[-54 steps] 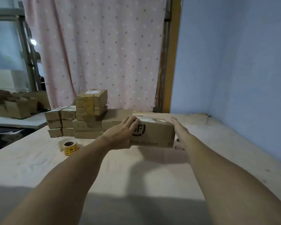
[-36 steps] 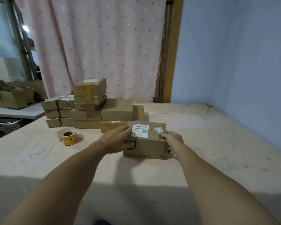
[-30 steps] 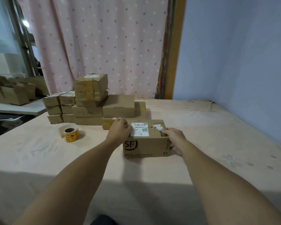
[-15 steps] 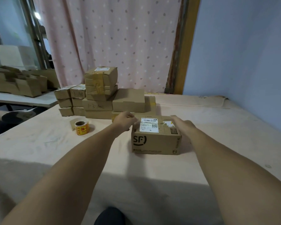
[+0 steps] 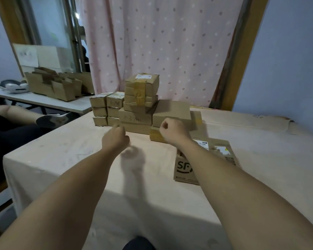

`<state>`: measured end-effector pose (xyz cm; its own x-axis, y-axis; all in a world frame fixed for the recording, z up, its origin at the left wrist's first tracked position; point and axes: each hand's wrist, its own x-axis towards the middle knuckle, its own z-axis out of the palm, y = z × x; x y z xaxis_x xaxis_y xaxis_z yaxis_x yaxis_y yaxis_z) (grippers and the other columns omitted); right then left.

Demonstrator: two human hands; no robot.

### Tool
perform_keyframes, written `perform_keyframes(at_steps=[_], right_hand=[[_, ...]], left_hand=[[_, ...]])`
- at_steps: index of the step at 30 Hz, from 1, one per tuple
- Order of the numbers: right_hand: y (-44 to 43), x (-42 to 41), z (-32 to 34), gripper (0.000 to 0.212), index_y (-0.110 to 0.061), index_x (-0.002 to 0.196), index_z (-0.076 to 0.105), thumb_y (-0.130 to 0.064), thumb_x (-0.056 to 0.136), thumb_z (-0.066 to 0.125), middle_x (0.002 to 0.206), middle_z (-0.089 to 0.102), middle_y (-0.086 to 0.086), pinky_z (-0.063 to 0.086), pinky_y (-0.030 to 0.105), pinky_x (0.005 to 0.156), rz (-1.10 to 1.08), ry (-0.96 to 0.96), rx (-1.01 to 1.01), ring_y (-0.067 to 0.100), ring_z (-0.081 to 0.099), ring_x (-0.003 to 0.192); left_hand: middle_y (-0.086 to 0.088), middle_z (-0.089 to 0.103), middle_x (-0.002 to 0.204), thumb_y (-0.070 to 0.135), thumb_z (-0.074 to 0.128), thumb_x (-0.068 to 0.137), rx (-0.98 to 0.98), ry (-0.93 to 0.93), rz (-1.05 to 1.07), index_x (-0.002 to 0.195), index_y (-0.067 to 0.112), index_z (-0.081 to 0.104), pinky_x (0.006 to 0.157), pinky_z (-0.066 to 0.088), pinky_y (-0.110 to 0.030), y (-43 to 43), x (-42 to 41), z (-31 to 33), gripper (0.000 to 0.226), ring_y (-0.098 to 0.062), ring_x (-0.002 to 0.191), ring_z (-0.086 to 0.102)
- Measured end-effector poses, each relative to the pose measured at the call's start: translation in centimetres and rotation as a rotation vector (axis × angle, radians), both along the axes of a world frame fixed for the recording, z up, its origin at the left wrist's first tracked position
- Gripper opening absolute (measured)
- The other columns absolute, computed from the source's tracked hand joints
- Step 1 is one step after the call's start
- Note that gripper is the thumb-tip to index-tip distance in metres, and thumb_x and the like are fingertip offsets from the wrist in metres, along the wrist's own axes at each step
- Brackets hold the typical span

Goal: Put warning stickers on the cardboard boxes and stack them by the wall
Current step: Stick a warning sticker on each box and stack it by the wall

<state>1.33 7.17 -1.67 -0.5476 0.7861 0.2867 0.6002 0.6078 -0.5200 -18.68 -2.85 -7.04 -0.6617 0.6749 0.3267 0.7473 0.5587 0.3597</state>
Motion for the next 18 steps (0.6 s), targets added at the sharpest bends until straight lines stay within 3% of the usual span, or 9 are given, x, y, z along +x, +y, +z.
perform_keyframes(at_steps=[3, 6, 9, 12, 15, 18], right_hand=[[-1.6, -4.7, -0.9, 0.011, -0.026, 0.089, 0.064, -0.029, 0.089, 0.054, 0.102, 0.067, -0.002, 0.055, 0.038, 0.081, 0.13, -0.092, -0.037, 0.025, 0.062, 0.096], [-2.7, -9.0, -2.1, 0.017, -0.025, 0.104, 0.067, -0.03, 0.091, 0.058, 0.114, 0.066, 0.003, 0.052, 0.036, 0.085, 0.225, -0.165, -0.083, 0.026, 0.06, 0.103], [-3.2, -12.0, -3.3, 0.029, -0.028, 0.119, 0.065, -0.03, 0.092, 0.056, 0.123, 0.065, 0.004, 0.055, 0.04, 0.09, 0.256, -0.236, -0.076, 0.029, 0.061, 0.108], [-3.3, -14.1, -4.4, 0.038, -0.033, 0.128, 0.06, -0.024, 0.092, 0.054, 0.129, 0.062, 0.005, 0.05, 0.036, 0.081, 0.27, -0.299, -0.044, 0.031, 0.06, 0.113], [-3.3, -15.4, -5.3, 0.038, -0.037, 0.127, 0.058, -0.021, 0.093, 0.051, 0.131, 0.061, 0.002, 0.04, 0.034, 0.076, 0.257, -0.282, -0.009, 0.031, 0.059, 0.114], [-3.0, -16.1, -6.4, 0.041, -0.04, 0.128, 0.062, -0.02, 0.095, 0.05, 0.129, 0.059, 0.0, 0.039, 0.033, 0.079, 0.279, -0.293, 0.03, 0.029, 0.056, 0.118]], left_hand=[[-0.005, 0.055, 0.109, 0.02, 0.052, 0.09, -0.064, 0.043, 0.016, 0.098, 0.01, 0.063, 0.071, 0.042, -0.034, -0.5, -2.3, -0.9, 0.018, -0.031, 0.101, 0.058], [-0.007, 0.056, 0.112, 0.032, 0.047, 0.099, -0.102, 0.057, -0.007, 0.105, 0.011, 0.065, 0.073, 0.041, -0.034, -0.7, -4.3, -1.9, 0.028, -0.03, 0.104, 0.058], [-0.004, 0.056, 0.114, 0.031, 0.05, 0.099, -0.107, 0.081, -0.072, 0.114, 0.017, 0.069, 0.073, 0.044, -0.035, -1.0, -5.8, -2.4, 0.028, -0.028, 0.105, 0.059], [-0.001, 0.056, 0.115, 0.026, 0.055, 0.093, -0.126, 0.135, -0.183, 0.121, 0.031, 0.07, 0.074, 0.05, -0.037, -1.4, -6.9, -3.0, 0.032, -0.028, 0.102, 0.06], [-0.001, 0.056, 0.114, 0.023, 0.06, 0.09, -0.094, 0.159, -0.256, 0.117, 0.028, 0.072, 0.072, 0.053, -0.04, -1.9, -7.8, -3.7, 0.03, -0.029, 0.095, 0.061], [-0.005, 0.066, 0.1, 0.014, 0.062, 0.084, -0.023, 0.124, -0.322, 0.099, 0.018, 0.077, 0.068, 0.051, -0.042, -2.1, -8.3, -3.8, 0.021, -0.033, 0.088, 0.062]])
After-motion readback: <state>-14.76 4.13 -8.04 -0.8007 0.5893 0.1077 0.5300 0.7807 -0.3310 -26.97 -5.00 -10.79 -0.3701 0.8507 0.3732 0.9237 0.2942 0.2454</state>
